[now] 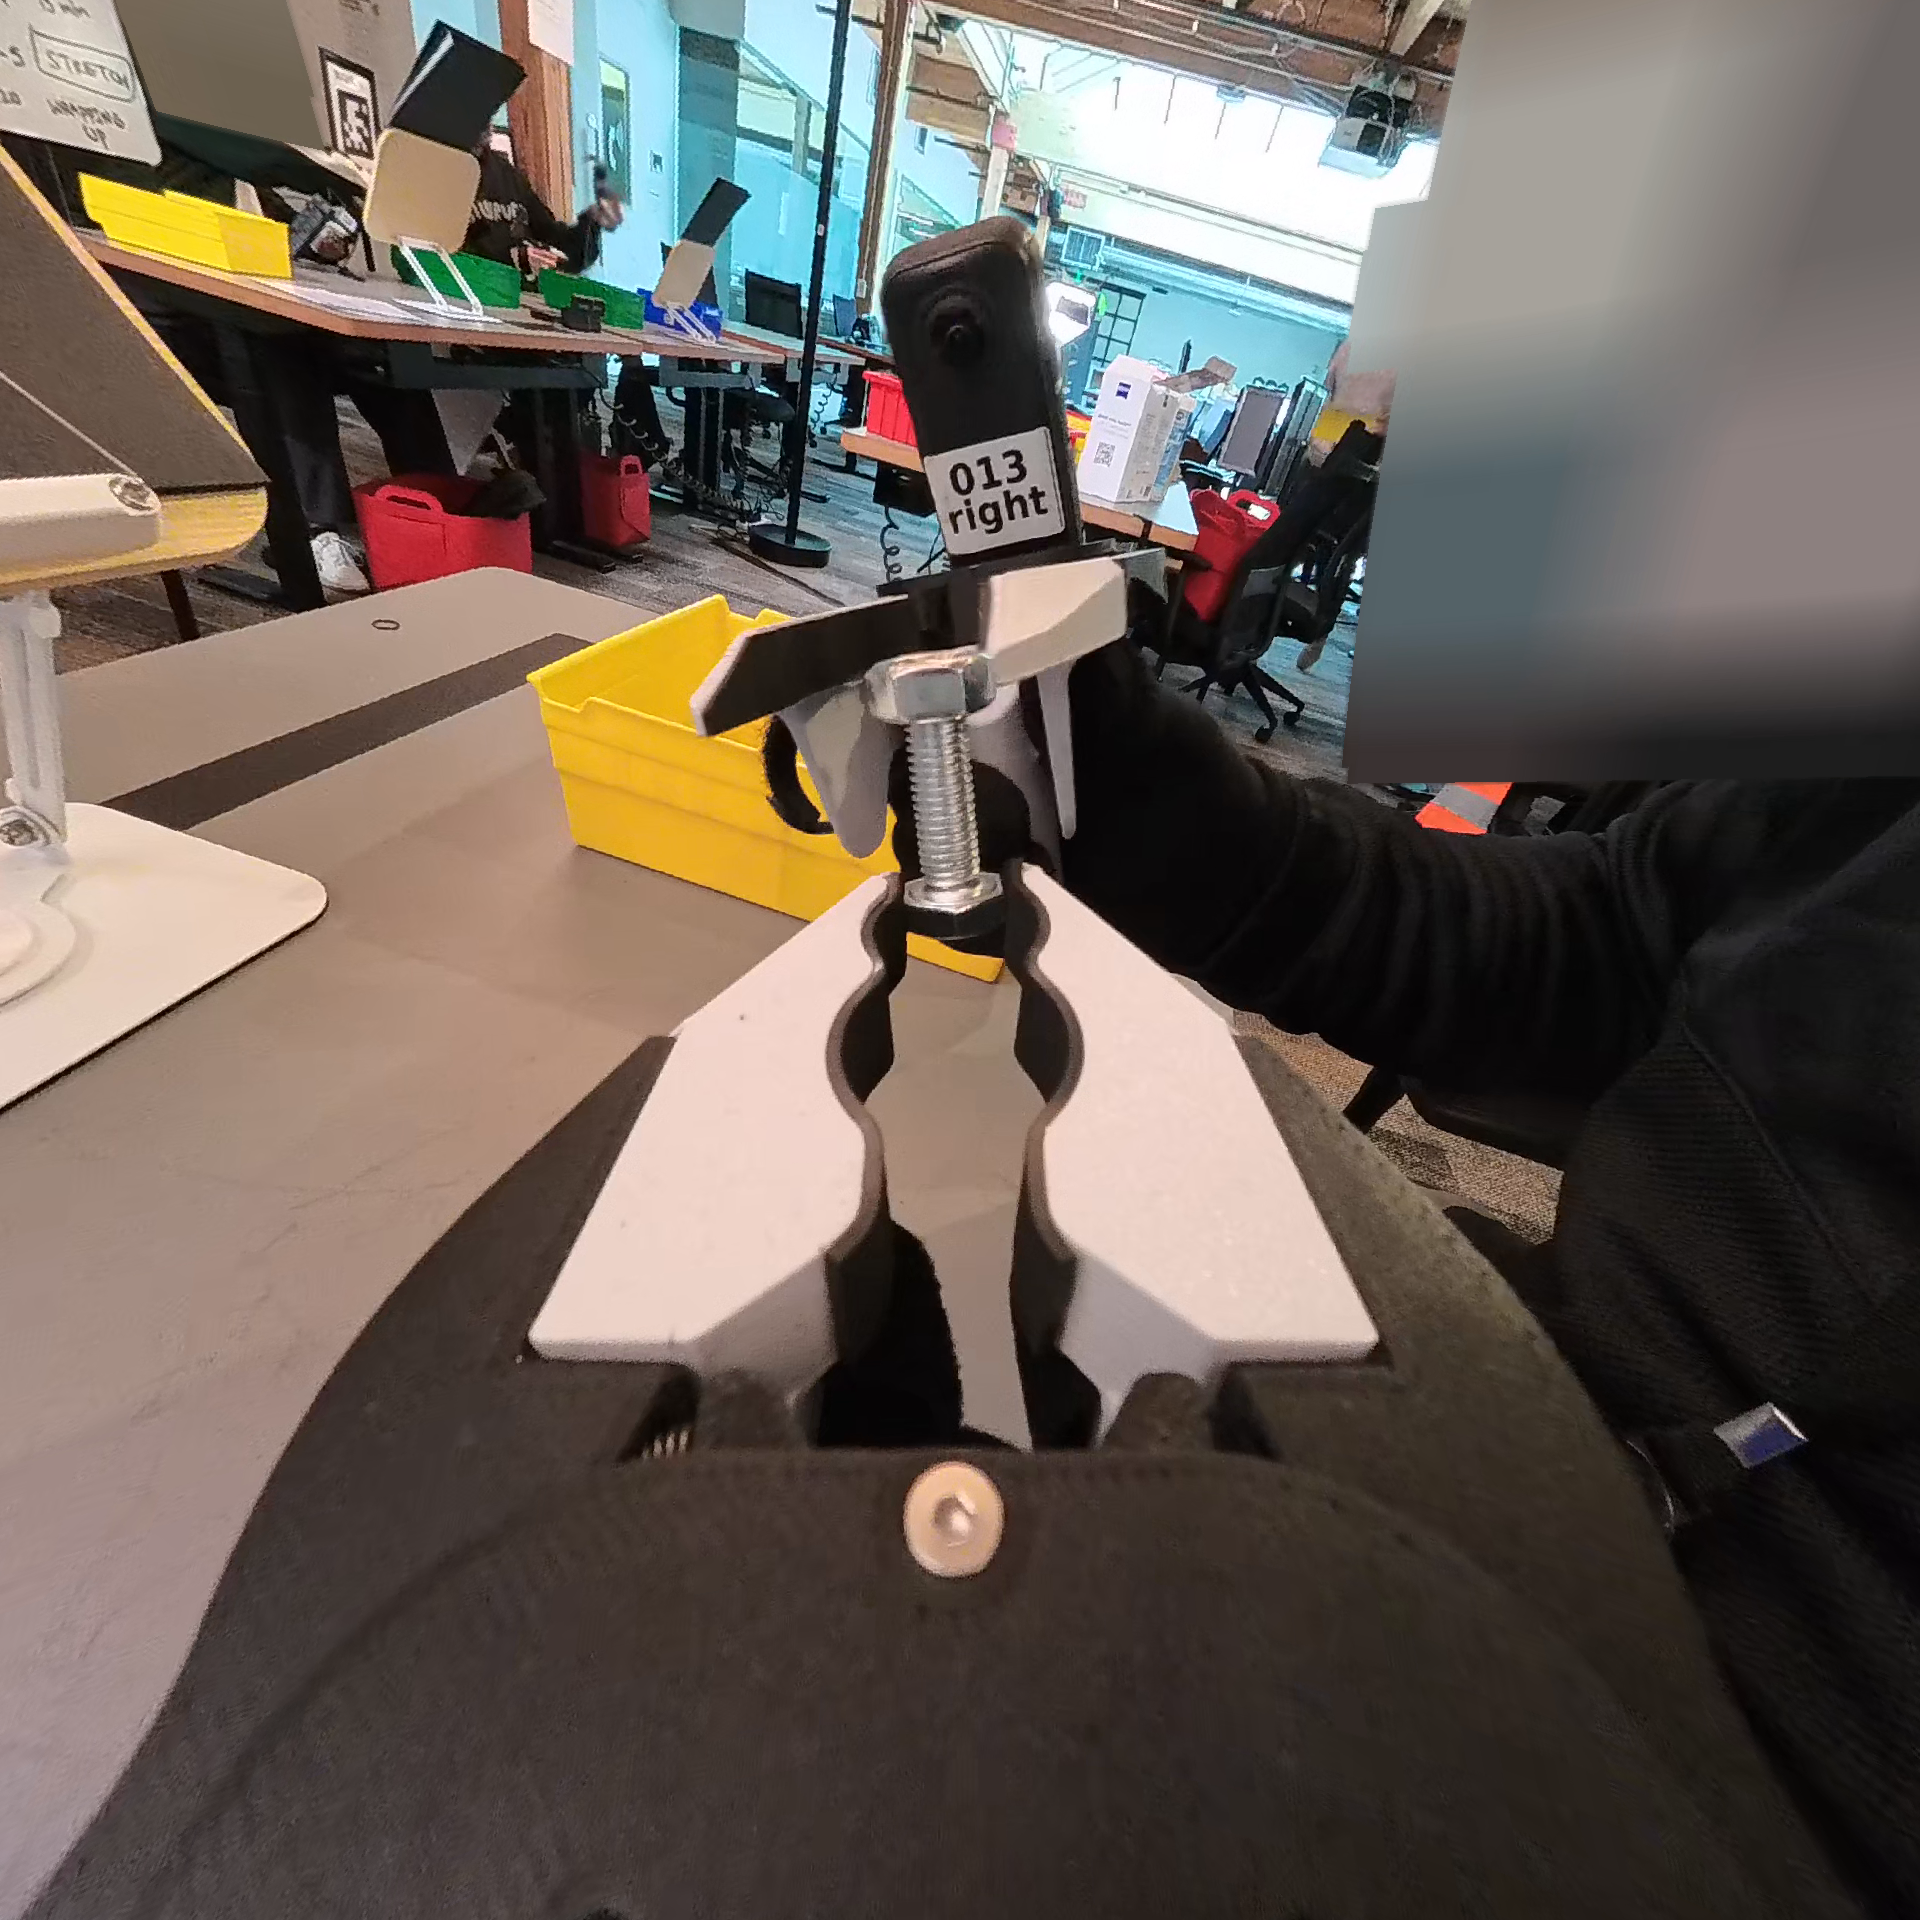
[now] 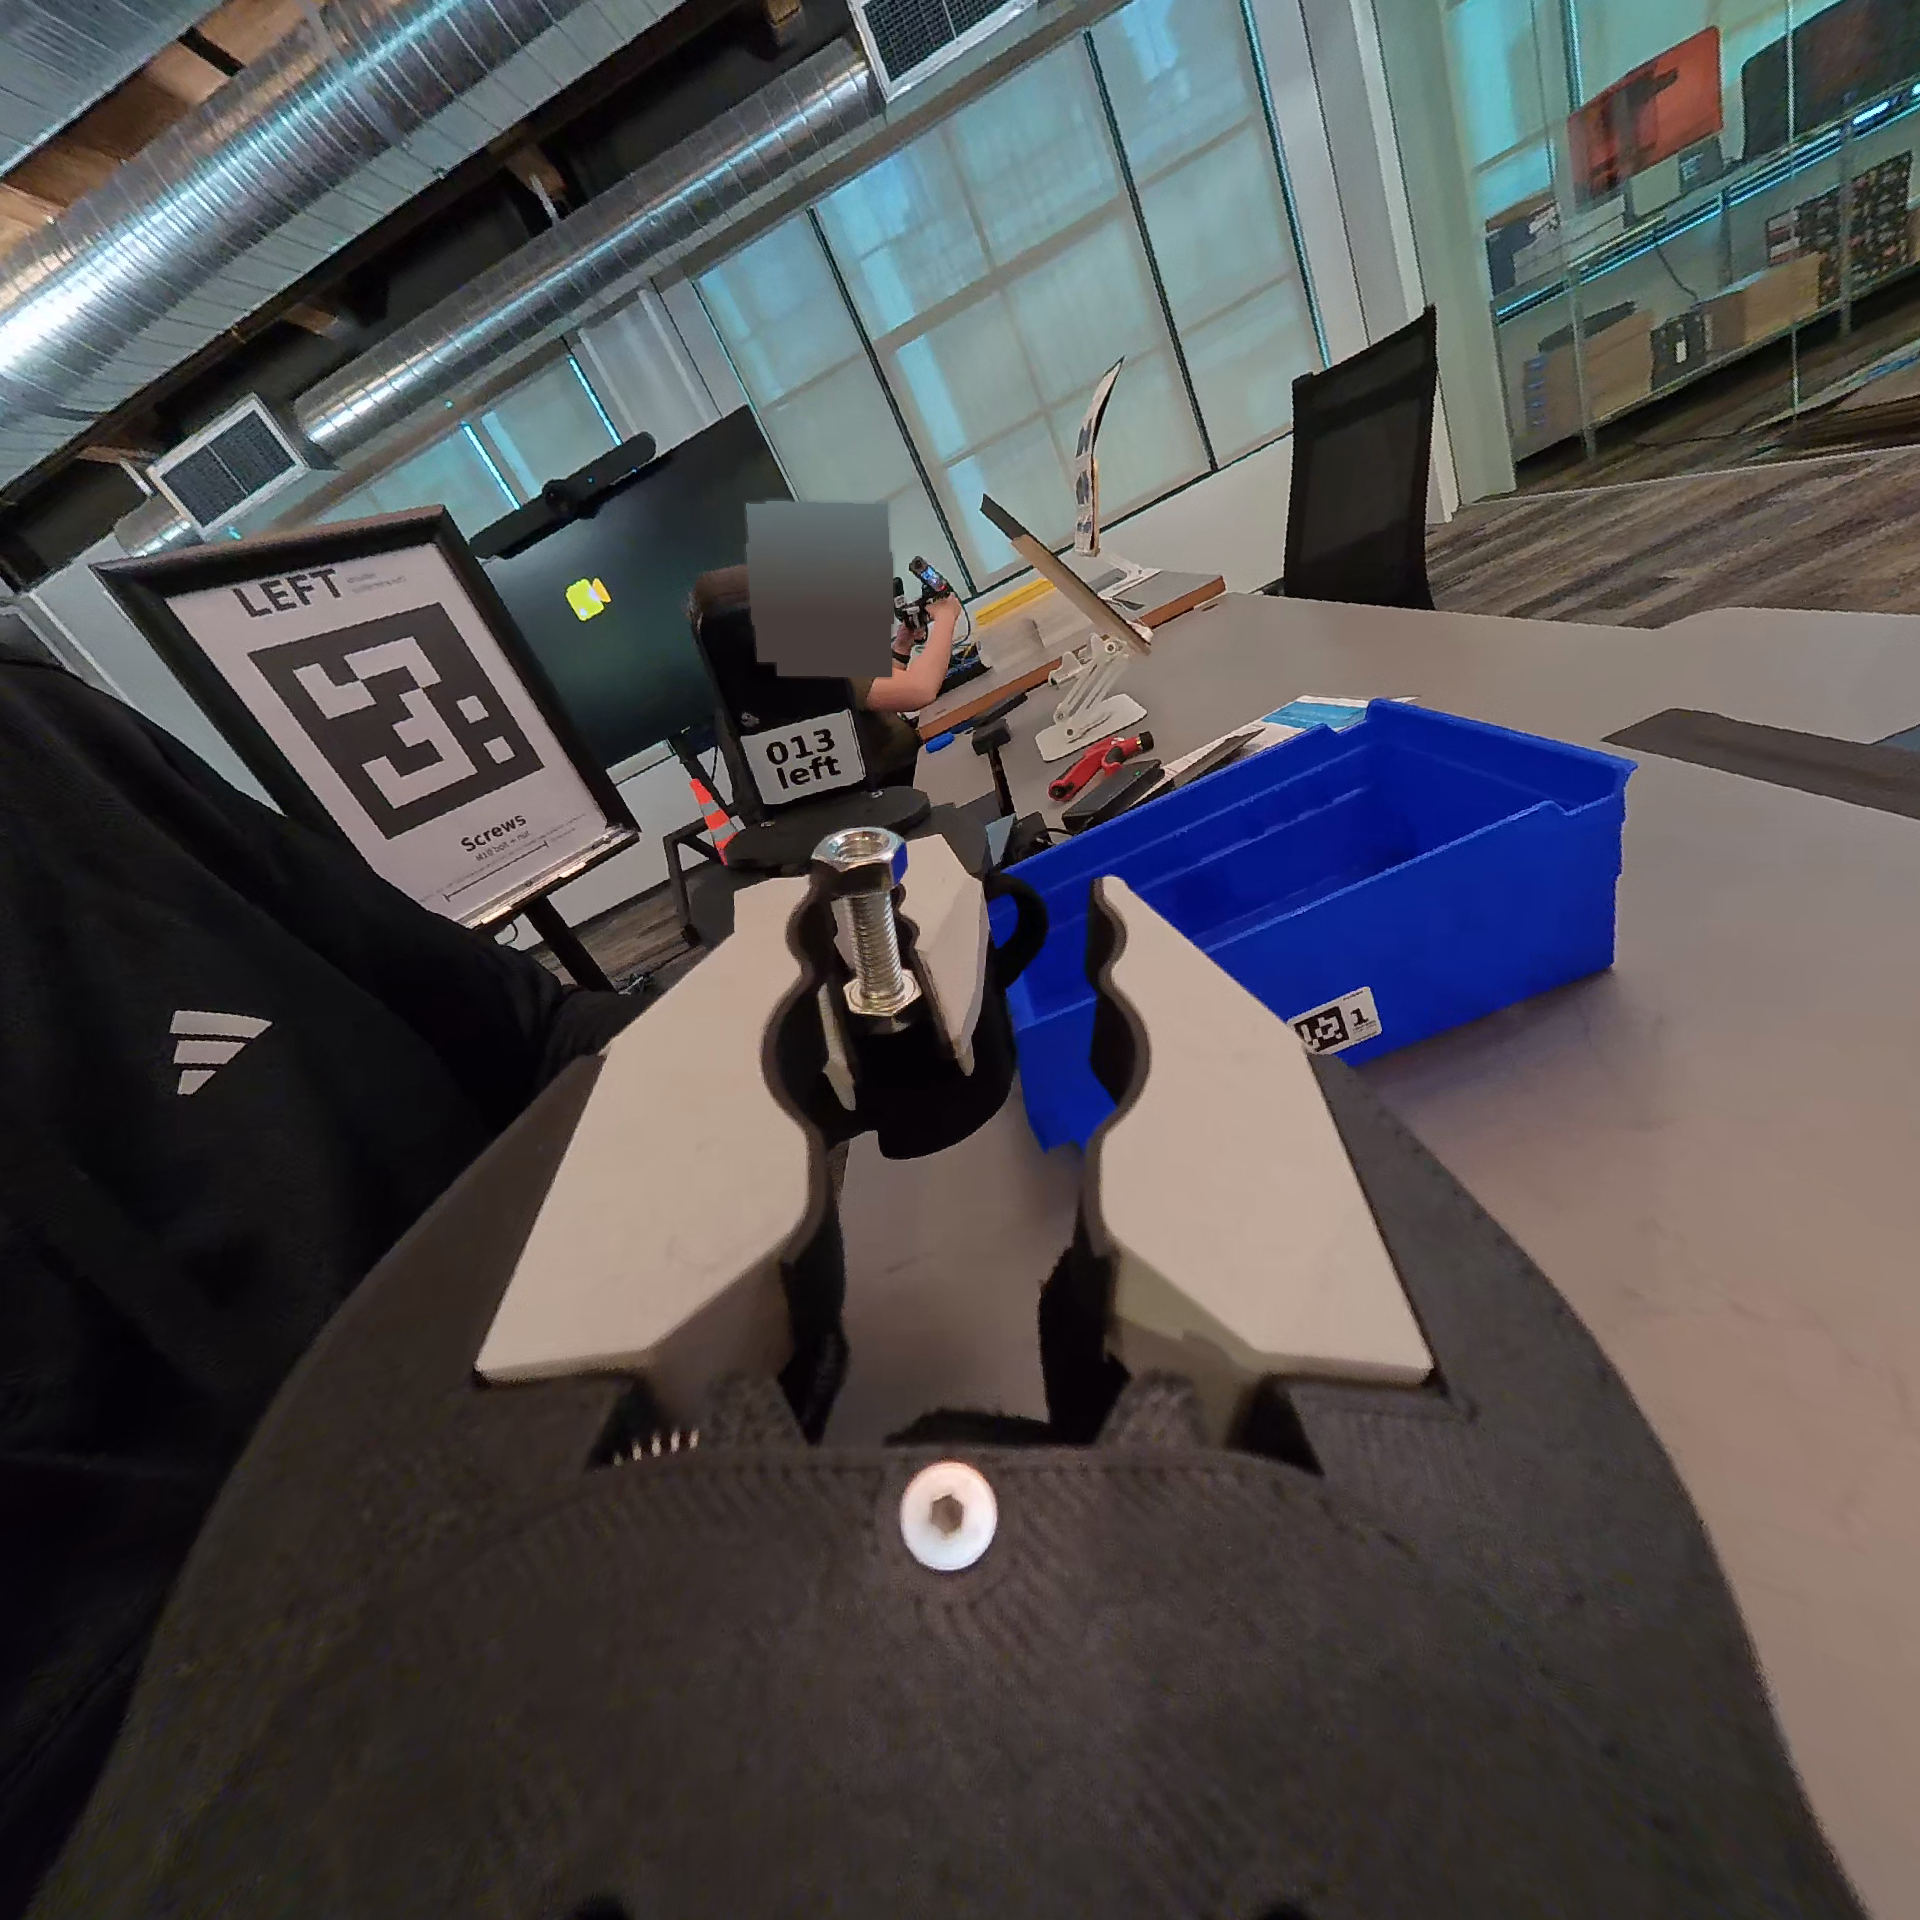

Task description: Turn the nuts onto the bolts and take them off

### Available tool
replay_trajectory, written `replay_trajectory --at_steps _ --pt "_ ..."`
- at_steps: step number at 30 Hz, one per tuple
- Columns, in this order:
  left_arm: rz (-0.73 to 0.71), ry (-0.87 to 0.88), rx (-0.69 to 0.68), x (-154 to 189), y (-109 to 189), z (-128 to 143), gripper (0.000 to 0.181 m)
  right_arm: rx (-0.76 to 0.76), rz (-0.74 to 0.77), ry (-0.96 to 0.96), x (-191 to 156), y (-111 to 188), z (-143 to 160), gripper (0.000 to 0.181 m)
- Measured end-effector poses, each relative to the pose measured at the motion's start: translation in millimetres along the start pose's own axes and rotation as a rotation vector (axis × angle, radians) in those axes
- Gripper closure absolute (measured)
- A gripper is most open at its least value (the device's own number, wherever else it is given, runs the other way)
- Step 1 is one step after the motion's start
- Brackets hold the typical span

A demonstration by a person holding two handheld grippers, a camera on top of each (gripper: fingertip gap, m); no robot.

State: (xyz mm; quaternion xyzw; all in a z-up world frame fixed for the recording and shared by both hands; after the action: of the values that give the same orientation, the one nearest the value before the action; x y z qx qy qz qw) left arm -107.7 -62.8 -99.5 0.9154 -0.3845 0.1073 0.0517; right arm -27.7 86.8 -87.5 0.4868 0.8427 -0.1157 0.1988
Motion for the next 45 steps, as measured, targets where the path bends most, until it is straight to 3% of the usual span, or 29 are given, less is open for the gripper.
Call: replay_trajectory --at_steps 11,14,45 --pt "-0.001 0.007 -0.004 -0.5 -0.1 0.6 0.165 -0.038 -0.008 0.033 -6.1 -5.0 2.4 0.136" --pt "0.001 0.009 -0.004 -0.8 -0.3 1.4 0.165 -0.044 -0.024 0.027 -7.4 -5.1 2.6 0.144" --pt "0.008 0.039 -0.010 -4.2 -2.5 6.2 0.165 -0.092 0.007 0.045 -4.6 -9.4 8.6 0.146"
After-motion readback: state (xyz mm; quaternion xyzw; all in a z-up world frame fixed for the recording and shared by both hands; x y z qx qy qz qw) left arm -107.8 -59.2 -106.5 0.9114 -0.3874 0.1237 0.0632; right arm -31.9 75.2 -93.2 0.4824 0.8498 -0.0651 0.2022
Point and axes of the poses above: each gripper's, where its closed fingertips meet, y back along the fingers, z out of its underside, x = y × z across the jaws, the point moved 9 cm from there along y, back along the fingers, and after that the axes turned 15 degrees about z, right-handed, at the moved point
